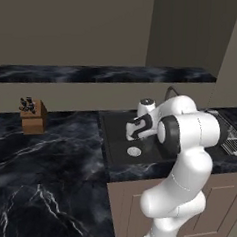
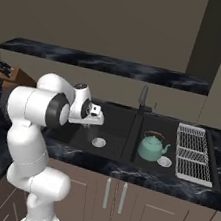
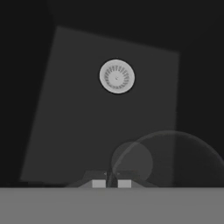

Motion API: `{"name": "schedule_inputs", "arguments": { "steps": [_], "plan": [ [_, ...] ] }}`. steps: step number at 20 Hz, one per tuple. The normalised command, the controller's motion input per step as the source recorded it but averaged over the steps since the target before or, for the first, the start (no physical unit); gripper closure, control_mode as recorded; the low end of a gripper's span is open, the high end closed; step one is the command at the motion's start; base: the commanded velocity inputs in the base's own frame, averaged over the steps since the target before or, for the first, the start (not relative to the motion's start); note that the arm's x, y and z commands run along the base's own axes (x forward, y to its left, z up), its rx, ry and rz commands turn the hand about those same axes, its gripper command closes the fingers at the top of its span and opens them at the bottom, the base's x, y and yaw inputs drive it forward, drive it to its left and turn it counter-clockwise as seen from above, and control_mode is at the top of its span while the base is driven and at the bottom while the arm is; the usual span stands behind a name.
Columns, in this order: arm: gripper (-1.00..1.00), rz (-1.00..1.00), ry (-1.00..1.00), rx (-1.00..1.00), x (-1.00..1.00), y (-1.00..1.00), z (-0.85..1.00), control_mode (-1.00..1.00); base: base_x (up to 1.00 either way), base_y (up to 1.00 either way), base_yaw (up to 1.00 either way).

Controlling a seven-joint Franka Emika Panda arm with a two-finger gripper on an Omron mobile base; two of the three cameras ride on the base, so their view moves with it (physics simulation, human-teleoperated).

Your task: Place the glass cup in the left basin and the kettle in the right basin of the sink.

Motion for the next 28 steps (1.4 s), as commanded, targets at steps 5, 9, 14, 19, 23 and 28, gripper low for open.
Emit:
{"name": "schedule_inputs", "arguments": {
  "steps": [5, 9, 14, 19, 23, 28],
  "plan": [
    [1.0, 0.0, 0.0, 0.0, 0.4, 0.0, -0.25, -1.0, 0.0, 0.0, 0.0],
    [1.0, 0.0, 0.0, 0.0, 0.35, 0.0, -0.33, -1.0, 0.0, 0.0, 0.0],
    [1.0, 0.0, 0.0, 0.0, 0.3, 0.0, -0.35, -1.0, 0.0, 0.0, 0.0],
    [1.0, 0.0, 0.0, -0.01, 0.26, 0.0, -0.29, -1.0, 0.0, 0.0, 0.0],
    [1.0, 0.0, 0.0, -0.02, 0.24, 0.0, -0.29, -1.0, 0.0, 0.0, 0.0],
    [1.0, 0.0, 0.0, -0.02, 0.24, 0.0, -0.3, -1.0, 0.0, 0.0, 0.0]
  ]
}}
